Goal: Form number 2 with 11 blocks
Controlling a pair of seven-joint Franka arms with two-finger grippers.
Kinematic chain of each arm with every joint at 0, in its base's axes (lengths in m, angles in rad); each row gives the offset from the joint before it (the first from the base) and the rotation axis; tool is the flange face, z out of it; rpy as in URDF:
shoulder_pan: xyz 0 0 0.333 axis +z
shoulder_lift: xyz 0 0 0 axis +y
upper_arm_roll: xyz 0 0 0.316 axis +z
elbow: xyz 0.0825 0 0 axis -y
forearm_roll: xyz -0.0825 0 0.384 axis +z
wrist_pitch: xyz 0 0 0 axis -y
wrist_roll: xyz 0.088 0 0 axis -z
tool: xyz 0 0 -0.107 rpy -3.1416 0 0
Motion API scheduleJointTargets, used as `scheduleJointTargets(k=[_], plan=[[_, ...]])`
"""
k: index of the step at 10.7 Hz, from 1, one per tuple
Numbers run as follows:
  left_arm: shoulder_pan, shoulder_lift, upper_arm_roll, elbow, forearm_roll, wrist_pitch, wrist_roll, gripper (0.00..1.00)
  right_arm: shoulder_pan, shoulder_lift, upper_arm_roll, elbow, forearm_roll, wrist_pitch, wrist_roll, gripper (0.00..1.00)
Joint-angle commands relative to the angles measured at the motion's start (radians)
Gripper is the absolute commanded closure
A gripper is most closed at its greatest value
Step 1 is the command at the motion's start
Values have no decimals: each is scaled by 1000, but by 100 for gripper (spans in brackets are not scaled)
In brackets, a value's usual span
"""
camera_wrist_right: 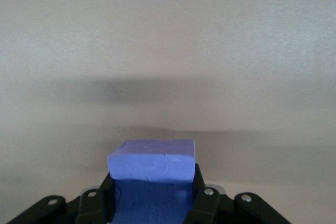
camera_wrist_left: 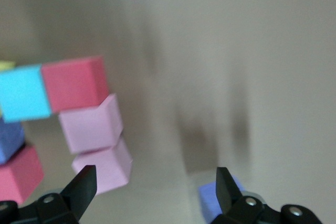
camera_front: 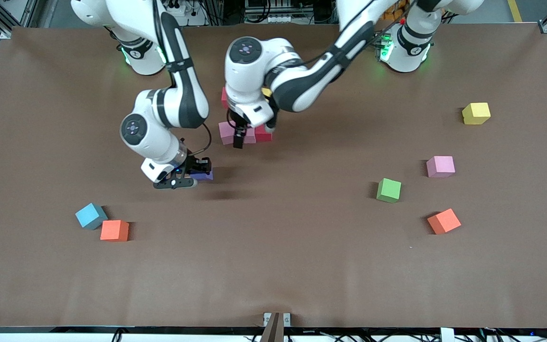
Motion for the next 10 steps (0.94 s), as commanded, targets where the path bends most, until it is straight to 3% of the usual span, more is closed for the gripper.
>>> scheduleJointTargets(k=[1, 4, 6, 10], plan=[[85, -120, -10, -126, 14, -3, 224, 0, 87, -21, -13, -67, 15, 99, 57, 91], [166, -169, -11, -129, 12, -55, 568, 0, 145, -24, -5, -148, 20, 251, 70, 91], [229, -186, -11, -131, 12, -188, 851, 0, 179, -27, 19, -173, 99, 300, 83, 91], [326, -206, -11, -138, 12, -287, 1217, 0, 171, -37, 105, -234, 120, 437, 83, 91]])
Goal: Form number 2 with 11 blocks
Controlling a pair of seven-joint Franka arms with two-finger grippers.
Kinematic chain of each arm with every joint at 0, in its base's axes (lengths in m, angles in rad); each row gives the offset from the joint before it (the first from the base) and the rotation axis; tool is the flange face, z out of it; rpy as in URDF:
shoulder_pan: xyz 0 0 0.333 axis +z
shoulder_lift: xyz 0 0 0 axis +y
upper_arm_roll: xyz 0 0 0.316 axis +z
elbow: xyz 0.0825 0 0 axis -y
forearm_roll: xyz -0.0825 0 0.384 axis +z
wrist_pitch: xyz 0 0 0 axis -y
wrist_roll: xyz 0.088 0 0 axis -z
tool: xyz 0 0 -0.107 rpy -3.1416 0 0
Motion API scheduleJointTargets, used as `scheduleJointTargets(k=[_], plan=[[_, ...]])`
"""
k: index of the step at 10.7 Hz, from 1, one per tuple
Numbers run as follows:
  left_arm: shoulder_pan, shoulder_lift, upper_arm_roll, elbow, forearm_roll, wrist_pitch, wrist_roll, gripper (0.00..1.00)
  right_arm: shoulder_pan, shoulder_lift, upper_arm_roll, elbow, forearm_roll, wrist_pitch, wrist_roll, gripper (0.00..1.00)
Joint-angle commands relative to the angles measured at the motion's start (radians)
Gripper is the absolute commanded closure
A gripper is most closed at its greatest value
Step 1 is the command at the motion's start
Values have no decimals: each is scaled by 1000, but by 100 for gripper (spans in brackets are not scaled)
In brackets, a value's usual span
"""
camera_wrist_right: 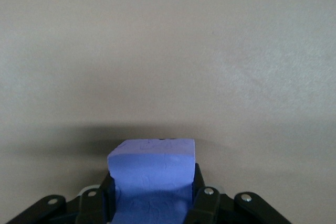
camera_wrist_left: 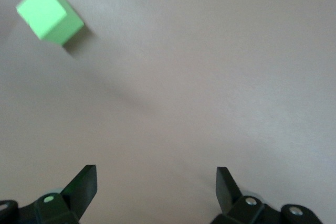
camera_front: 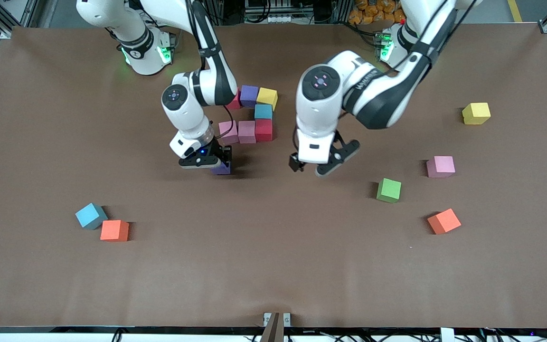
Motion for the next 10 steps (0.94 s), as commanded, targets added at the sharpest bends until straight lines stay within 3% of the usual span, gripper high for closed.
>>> scheduleJointTargets(k=[1, 5, 7, 10], plan=[[53, -53, -9, -43, 12, -38, 211, 0, -9, -39, 57, -51, 35, 74, 5, 91], [150, -101, -10, -107, 13, -41, 633, 0, -20, -54, 84, -66, 35, 74, 14, 92], [205, -122, -10, -141, 12, -41, 753, 0, -44, -74, 125, -83, 35, 76, 14, 93], [300, -148, -10, -245, 15, 3, 862, 0, -45, -91, 130, -111, 35, 74, 14, 93]])
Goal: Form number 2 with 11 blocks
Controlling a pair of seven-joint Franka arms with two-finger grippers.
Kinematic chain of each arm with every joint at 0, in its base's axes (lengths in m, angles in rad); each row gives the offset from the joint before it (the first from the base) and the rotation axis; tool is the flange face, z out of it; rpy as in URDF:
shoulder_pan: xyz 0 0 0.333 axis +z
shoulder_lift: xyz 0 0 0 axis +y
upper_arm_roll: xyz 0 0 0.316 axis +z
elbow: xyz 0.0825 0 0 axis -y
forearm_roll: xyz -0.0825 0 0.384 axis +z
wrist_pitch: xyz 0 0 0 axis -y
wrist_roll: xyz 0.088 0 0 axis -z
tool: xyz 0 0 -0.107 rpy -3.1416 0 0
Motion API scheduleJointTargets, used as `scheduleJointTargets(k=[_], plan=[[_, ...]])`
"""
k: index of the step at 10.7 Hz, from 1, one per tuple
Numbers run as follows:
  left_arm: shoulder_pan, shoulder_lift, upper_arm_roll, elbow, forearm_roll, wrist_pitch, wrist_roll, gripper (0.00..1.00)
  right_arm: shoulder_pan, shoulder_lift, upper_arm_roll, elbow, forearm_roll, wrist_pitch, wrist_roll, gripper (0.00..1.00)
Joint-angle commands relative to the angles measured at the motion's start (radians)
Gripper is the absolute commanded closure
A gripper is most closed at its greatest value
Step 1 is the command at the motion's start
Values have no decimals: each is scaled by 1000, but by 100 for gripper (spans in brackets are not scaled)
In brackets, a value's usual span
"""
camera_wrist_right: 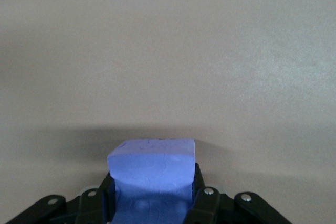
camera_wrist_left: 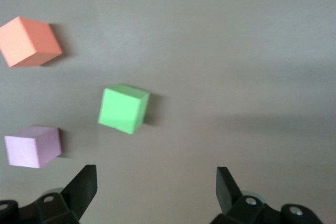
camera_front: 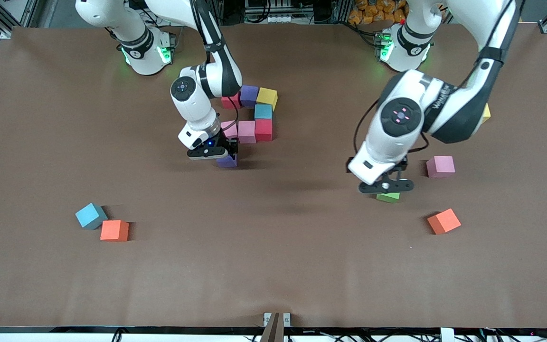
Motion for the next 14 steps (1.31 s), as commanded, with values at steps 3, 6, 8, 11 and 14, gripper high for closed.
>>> scheduleJointTargets(k=[3, 6, 8, 11, 14], plan=[[141, -72, -17, -210, 13, 196, 297, 0, -17, -48, 49, -71, 25, 4, 0, 93], [186, -37, -17, -310, 12, 356, 400, 0, -15, -57, 54, -91, 25, 9, 0, 93], [189, 2, -16, -316, 12, 393, 388, 0, -15, -62, 62, -100, 25, 10, 2, 93], [194, 67, -13, -315, 25, 462, 397, 0, -15, -63, 72, -108, 25, 12, 18, 93], [195, 88, -6, -304, 25, 467, 399, 0, -17, -65, 89, -122, 25, 36, 18, 93]])
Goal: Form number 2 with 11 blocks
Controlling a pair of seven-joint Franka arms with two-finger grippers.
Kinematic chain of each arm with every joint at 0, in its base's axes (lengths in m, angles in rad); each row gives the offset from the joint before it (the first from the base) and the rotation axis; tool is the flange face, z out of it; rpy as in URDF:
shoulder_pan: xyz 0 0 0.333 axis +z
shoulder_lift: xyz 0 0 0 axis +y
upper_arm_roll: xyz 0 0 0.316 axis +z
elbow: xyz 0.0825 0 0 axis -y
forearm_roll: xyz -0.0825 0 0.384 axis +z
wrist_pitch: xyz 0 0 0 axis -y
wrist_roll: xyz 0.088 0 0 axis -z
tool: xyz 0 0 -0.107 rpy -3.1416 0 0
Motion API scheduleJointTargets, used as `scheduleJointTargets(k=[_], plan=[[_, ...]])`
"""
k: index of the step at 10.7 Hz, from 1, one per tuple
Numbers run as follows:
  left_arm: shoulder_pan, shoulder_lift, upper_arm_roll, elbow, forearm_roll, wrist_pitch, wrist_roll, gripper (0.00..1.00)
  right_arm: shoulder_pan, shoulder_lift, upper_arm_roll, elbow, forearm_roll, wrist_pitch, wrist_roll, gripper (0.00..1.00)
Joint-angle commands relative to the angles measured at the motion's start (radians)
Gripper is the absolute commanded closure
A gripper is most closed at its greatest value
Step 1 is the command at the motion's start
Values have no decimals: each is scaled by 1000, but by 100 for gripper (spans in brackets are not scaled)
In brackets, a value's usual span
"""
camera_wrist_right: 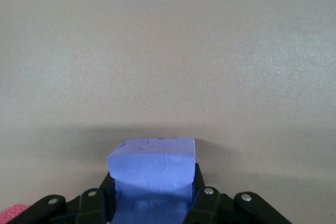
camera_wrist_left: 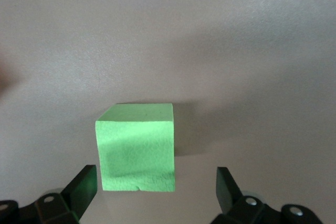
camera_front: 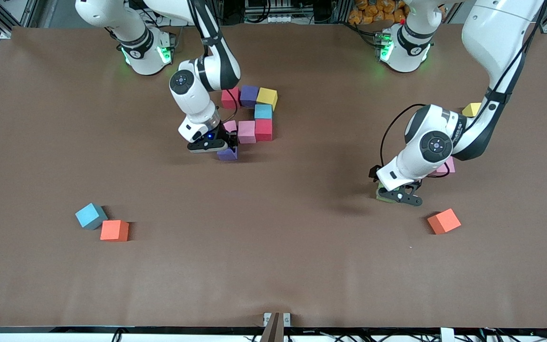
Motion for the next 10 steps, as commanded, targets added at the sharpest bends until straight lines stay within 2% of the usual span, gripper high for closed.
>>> scheduleJointTargets(k=[1, 6, 7, 8, 9, 10], plan=[[11, 9, -2, 15, 25, 8, 9, 0, -14, -16, 56, -67, 23, -7, 25, 93], [36, 38, 1, 35, 42, 11, 10, 0, -15, -14, 77, -75, 23, 20, 37, 94], [36, 44, 1, 41, 42, 11, 5, 0, -17, -14, 77, -75, 23, 20, 40, 85], [36, 52, 1, 54, 42, 11, 1, 0, -17, -13, 77, -75, 23, 19, 49, 60], [33, 61, 1, 60, 42, 11, -4, 0, -20, -13, 77, -75, 25, 19, 51, 1], [31, 65, 1, 64, 42, 11, -4, 0, -30, -14, 79, -73, 25, 19, 51, 0]])
